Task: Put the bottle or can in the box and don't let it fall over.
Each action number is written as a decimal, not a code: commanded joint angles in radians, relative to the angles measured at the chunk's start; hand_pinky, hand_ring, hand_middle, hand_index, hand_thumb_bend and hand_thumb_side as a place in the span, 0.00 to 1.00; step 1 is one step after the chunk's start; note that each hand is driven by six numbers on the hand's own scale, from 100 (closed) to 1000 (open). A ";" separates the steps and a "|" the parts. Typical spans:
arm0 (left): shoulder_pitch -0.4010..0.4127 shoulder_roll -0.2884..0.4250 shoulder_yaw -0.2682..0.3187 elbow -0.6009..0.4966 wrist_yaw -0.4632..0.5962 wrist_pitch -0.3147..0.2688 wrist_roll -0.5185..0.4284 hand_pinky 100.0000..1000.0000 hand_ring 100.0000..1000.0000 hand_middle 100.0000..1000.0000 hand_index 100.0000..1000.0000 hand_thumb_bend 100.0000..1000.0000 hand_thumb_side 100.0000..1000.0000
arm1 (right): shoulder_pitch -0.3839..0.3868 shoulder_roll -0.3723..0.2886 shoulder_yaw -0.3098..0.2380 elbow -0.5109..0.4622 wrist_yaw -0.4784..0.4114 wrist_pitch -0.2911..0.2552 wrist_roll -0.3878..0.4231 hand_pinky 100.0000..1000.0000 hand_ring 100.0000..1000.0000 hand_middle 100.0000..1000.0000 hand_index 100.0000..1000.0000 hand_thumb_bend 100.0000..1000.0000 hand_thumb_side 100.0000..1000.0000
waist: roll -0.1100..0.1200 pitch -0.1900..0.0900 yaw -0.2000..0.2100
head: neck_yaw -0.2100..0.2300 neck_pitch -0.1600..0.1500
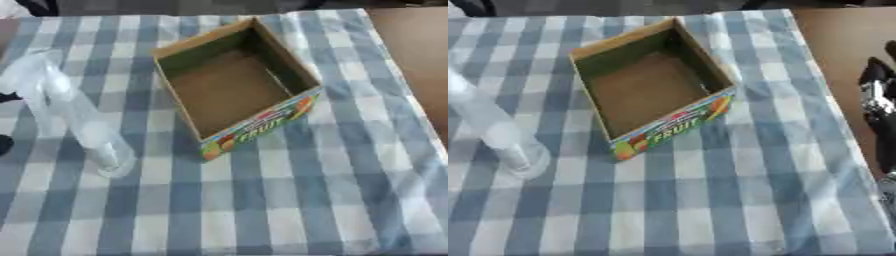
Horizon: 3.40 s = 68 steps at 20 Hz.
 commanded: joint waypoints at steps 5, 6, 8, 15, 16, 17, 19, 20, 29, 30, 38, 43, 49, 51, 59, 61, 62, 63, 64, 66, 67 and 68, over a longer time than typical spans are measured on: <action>-0.010 0.033 -0.019 -0.004 -0.031 0.008 0.031 1.00 1.00 1.00 0.99 0.30 1.00 | -0.003 -0.017 -0.004 -0.023 0.005 0.003 0.004 0.94 0.96 1.00 0.91 0.00 0.28 | 0.001 -0.014 -0.003 | 0.010 -0.017; -0.011 0.033 -0.024 -0.002 -0.031 0.010 0.038 1.00 1.00 1.00 0.99 0.29 1.00 | -0.003 -0.017 -0.004 -0.023 0.005 0.004 0.004 0.94 0.96 1.00 0.91 0.00 0.28 | 0.001 -0.014 -0.003 | 0.011 -0.018; -0.012 0.029 -0.035 0.004 -0.026 0.014 0.048 1.00 1.00 1.00 0.99 0.29 1.00 | -0.004 -0.016 -0.003 -0.023 0.004 0.004 0.005 0.94 0.96 1.00 0.91 0.00 0.28 | 0.001 -0.014 -0.004 | 0.014 -0.019; -0.022 -0.002 -0.062 0.034 -0.019 0.053 0.066 1.00 1.00 1.00 0.98 0.24 1.00 | -0.005 -0.016 -0.001 -0.023 0.003 0.007 0.008 0.94 0.96 1.00 0.91 0.00 0.29 | 0.001 -0.015 -0.004 | 0.015 -0.025; -0.026 -0.007 -0.066 0.037 -0.026 0.059 0.070 1.00 1.00 1.00 0.98 0.23 1.00 | -0.005 -0.016 -0.001 -0.023 0.002 0.007 0.008 0.94 0.96 1.00 0.91 0.00 0.29 | 0.001 -0.015 -0.004 | 0.015 -0.026; -0.030 -0.012 -0.069 0.040 -0.033 0.063 0.074 1.00 1.00 1.00 0.98 0.22 1.00 | -0.005 -0.016 -0.001 -0.023 0.002 0.007 0.009 0.94 0.96 1.00 0.91 0.00 0.29 | 0.001 -0.016 -0.004 | 0.015 -0.026; -0.037 -0.021 -0.072 0.046 -0.054 0.073 0.083 1.00 1.00 1.00 0.98 0.19 1.00 | -0.005 -0.015 -0.001 -0.023 0.002 0.007 0.010 0.94 0.96 1.00 0.91 0.00 0.29 | 0.000 -0.016 -0.004 | 0.016 -0.026; -0.041 -0.026 -0.073 0.049 -0.064 0.078 0.089 1.00 1.00 1.00 0.98 0.17 1.00 | -0.005 -0.015 0.000 -0.023 0.002 0.008 0.010 0.94 0.96 1.00 0.91 0.00 0.29 | 0.000 -0.016 -0.004 | 0.016 -0.026; -0.060 -0.054 -0.087 0.070 -0.110 0.077 0.088 1.00 1.00 1.00 0.96 0.16 1.00 | -0.006 -0.015 0.002 -0.023 0.001 0.011 0.014 0.94 0.96 1.00 0.91 0.00 0.30 | 0.001 -0.016 -0.003 | 0.017 -0.027; -0.061 -0.056 -0.088 0.072 -0.112 0.075 0.085 1.00 1.00 1.00 0.96 0.15 1.00 | -0.006 -0.015 0.002 -0.023 0.001 0.012 0.014 0.94 0.96 1.00 0.91 0.00 0.31 | 0.001 -0.016 -0.003 | 0.018 -0.027; -0.078 -0.073 -0.089 0.081 -0.115 0.074 0.076 1.00 1.00 1.00 0.95 0.14 1.00 | -0.006 -0.013 0.003 -0.023 -0.003 0.015 0.016 0.94 0.96 1.00 0.91 0.00 0.32 | 0.001 -0.017 -0.003 | 0.018 -0.029; -0.097 -0.091 -0.092 0.085 -0.118 0.085 0.081 1.00 1.00 1.00 0.94 0.14 1.00 | -0.006 -0.011 0.004 -0.023 -0.003 0.017 0.018 0.94 0.95 1.00 0.91 0.00 0.33 | 0.001 -0.017 -0.004 | 0.020 -0.033; -0.117 -0.110 -0.099 0.087 -0.111 0.087 0.071 1.00 1.00 1.00 0.93 0.15 1.00 | -0.006 -0.010 0.004 -0.023 -0.003 0.019 0.018 0.94 0.95 1.00 0.91 0.00 0.34 | 0.003 -0.017 -0.007 | 0.020 -0.034; -0.122 -0.115 -0.101 0.088 -0.107 0.088 0.065 1.00 1.00 1.00 0.93 0.15 1.00 | -0.006 -0.009 0.005 -0.023 -0.003 0.020 0.019 0.94 0.95 1.00 0.91 0.00 0.34 | 0.003 -0.017 -0.008 | 0.020 -0.034; -0.145 -0.136 -0.105 0.084 -0.083 0.093 0.049 1.00 1.00 1.00 0.92 0.15 1.00 | -0.006 -0.006 0.005 -0.023 -0.002 0.026 0.020 0.94 0.95 1.00 0.91 0.00 0.36 | 0.004 -0.017 -0.010 | 0.023 -0.034; -0.150 -0.141 -0.108 0.082 -0.078 0.094 0.045 1.00 1.00 1.00 0.91 0.15 1.00 | -0.005 -0.005 0.006 -0.023 -0.002 0.027 0.020 0.94 0.95 1.00 0.91 0.00 0.37 | 0.004 -0.017 -0.010 | 0.024 -0.034; -0.154 -0.143 -0.109 0.082 -0.076 0.095 0.043 1.00 1.00 1.00 0.91 0.15 1.00 | -0.005 -0.004 0.006 -0.023 -0.002 0.027 0.020 0.94 0.95 1.00 0.91 0.00 0.37 | 0.004 -0.017 -0.011 | 0.024 -0.034; -0.156 -0.145 -0.110 0.083 -0.076 0.097 0.042 1.00 1.00 1.00 0.91 0.15 1.00 | -0.005 -0.004 0.006 -0.023 -0.002 0.027 0.020 0.94 0.95 1.00 0.91 0.00 0.37 | 0.004 -0.017 -0.011 | 0.025 -0.033; -0.157 -0.146 -0.110 0.083 -0.076 0.098 0.040 1.00 1.00 1.00 0.91 0.15 1.00 | -0.006 -0.004 0.006 -0.023 -0.002 0.027 0.020 0.94 0.95 1.00 0.91 0.00 0.37 | 0.004 -0.017 -0.011 | 0.025 -0.033; -0.159 -0.149 -0.111 0.083 -0.075 0.100 0.037 1.00 1.00 1.00 0.91 0.16 1.00 | -0.005 -0.004 0.006 -0.023 -0.002 0.028 0.021 0.94 0.95 1.00 0.91 0.00 0.37 | 0.004 -0.017 -0.012 | 0.025 -0.033; -0.159 -0.151 -0.112 0.082 -0.073 0.100 0.035 1.00 1.00 1.00 0.90 0.16 1.00 | -0.005 -0.004 0.006 -0.023 -0.002 0.028 0.021 0.94 0.95 1.00 0.91 0.00 0.38 | 0.004 -0.017 -0.012 | 0.025 -0.033; -0.159 -0.151 -0.112 0.082 -0.070 0.101 0.034 1.00 1.00 1.00 0.90 0.16 1.00 | -0.005 -0.004 0.005 -0.023 -0.002 0.028 0.021 0.94 0.95 1.00 0.91 0.00 0.38 | 0.004 -0.017 -0.012 | 0.024 -0.033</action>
